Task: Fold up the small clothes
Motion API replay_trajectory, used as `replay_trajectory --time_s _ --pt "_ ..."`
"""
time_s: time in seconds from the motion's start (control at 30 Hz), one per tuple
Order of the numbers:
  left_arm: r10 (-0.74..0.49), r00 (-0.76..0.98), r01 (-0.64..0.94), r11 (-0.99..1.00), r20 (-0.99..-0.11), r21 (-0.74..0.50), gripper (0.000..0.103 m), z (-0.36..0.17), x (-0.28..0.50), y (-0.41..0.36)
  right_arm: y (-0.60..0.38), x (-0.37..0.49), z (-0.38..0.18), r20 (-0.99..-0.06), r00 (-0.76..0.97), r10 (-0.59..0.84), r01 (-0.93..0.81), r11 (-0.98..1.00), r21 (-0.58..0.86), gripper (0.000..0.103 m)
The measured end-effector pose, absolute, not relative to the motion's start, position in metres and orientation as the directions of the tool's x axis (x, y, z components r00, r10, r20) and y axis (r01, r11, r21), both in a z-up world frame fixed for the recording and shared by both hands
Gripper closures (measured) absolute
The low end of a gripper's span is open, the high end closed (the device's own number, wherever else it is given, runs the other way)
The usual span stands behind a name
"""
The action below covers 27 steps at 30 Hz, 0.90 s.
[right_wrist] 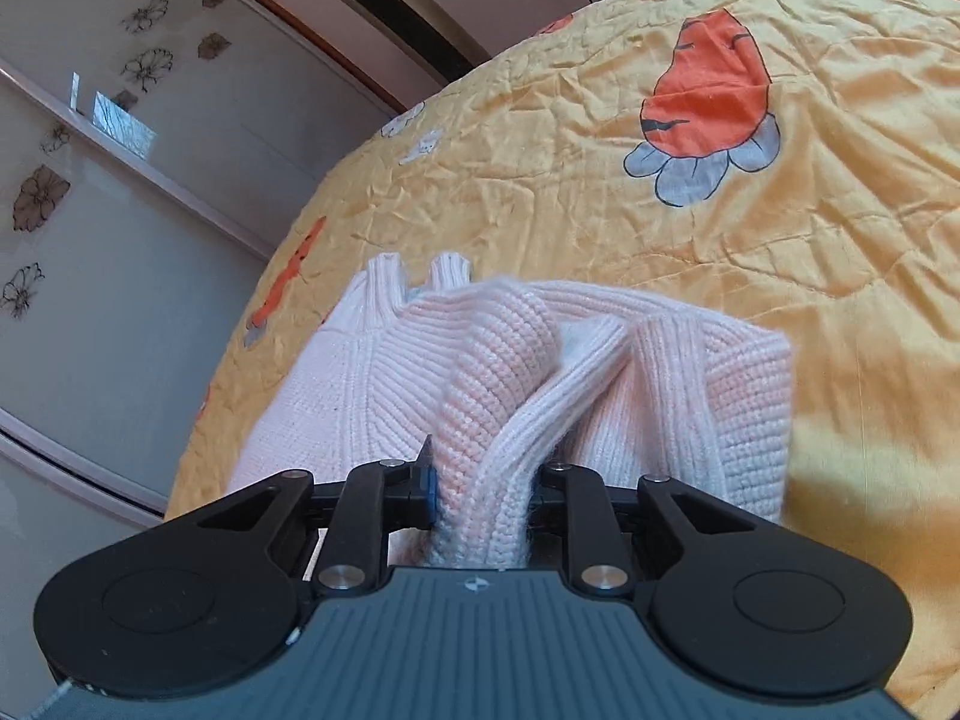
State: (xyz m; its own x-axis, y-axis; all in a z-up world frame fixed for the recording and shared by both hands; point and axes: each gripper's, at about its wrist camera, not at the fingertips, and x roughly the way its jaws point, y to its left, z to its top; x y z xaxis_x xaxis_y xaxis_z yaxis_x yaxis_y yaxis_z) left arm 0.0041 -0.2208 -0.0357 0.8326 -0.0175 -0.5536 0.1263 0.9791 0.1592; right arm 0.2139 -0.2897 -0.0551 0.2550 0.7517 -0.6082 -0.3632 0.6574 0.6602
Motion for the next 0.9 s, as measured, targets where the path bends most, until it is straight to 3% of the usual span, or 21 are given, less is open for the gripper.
replay_trajectory --time_s 0.17,0.23,0.33,0.5,0.57,0.6,0.77,0.83,0.9 --pt "-0.027 0.865 0.141 0.971 -0.501 0.191 0.076 -0.026 0.002 -0.229 -0.287 0.211 -0.034 -0.575 0.284 0.767 -0.407 0.640 0.652 0.078" --pt "-0.034 0.834 0.160 0.970 -0.551 0.184 0.076 -0.036 0.009 -0.230 -0.291 0.211 -0.024 -0.539 0.299 0.787 -0.428 0.615 0.662 0.079" --pt "-0.022 0.847 0.165 0.961 -0.531 0.223 0.076 -0.037 0.003 -0.239 -0.286 0.219 -0.040 -0.648 0.275 0.711 -0.413 0.696 0.588 0.079" --pt "-0.069 0.833 0.204 0.961 -0.549 0.188 0.074 -0.044 0.008 -0.238 -0.308 0.211 -0.038 -0.545 0.313 0.778 -0.404 0.628 0.665 0.079" --pt "-0.049 0.845 0.206 0.948 -0.532 0.241 0.074 -0.049 0.005 -0.245 -0.314 0.216 -0.051 -0.592 0.305 0.746 -0.375 0.666 0.645 0.080" --pt "-0.044 0.846 0.203 0.948 -0.531 0.244 0.074 -0.047 0.004 -0.248 -0.318 0.218 -0.057 -0.593 0.301 0.747 -0.358 0.665 0.656 0.074" --pt "-0.063 0.842 0.208 0.954 -0.536 0.215 0.073 -0.048 0.006 -0.246 -0.322 0.214 -0.039 -0.555 0.308 0.773 -0.383 0.635 0.671 0.076" --pt "-0.059 0.845 0.209 0.952 -0.532 0.225 0.073 -0.046 0.003 -0.249 -0.313 0.216 -0.042 -0.627 0.294 0.721 -0.406 0.689 0.601 0.077" --pt "-0.084 0.850 0.214 0.957 -0.519 0.195 0.073 -0.034 0.002 -0.248 -0.313 0.219 -0.044 -0.633 0.284 0.720 -0.395 0.689 0.607 0.079"
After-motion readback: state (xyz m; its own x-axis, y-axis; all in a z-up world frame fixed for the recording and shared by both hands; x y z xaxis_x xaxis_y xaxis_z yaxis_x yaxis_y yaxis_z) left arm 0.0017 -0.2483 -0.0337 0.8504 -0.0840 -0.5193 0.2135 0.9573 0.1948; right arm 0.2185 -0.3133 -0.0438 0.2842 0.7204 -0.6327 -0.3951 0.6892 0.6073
